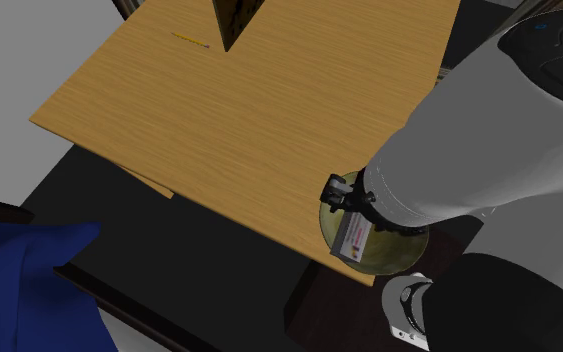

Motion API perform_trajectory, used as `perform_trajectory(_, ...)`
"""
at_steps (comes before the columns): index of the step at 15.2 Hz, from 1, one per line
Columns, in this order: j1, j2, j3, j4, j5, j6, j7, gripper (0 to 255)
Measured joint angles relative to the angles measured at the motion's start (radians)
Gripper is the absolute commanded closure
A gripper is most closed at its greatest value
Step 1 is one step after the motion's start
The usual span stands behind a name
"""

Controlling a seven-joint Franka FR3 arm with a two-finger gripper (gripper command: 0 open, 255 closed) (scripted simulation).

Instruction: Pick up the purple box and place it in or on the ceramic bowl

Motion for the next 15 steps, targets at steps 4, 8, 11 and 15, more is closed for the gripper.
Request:
perform_trajectory(4, 0.000, 0.000, 0.000, 0.000, 0.000, 0.000, 0.000, 0)
perform_trajectory(8, -0.006, 0.028, -0.008, 0.109, -0.010, -0.080, 0.003, 0)
perform_trajectory(11, -0.007, 0.024, -0.014, 0.135, -0.014, -0.111, 0.003, 0)
perform_trajectory(15, -0.007, 0.023, -0.014, 0.139, -0.014, -0.116, 0.003, 0)
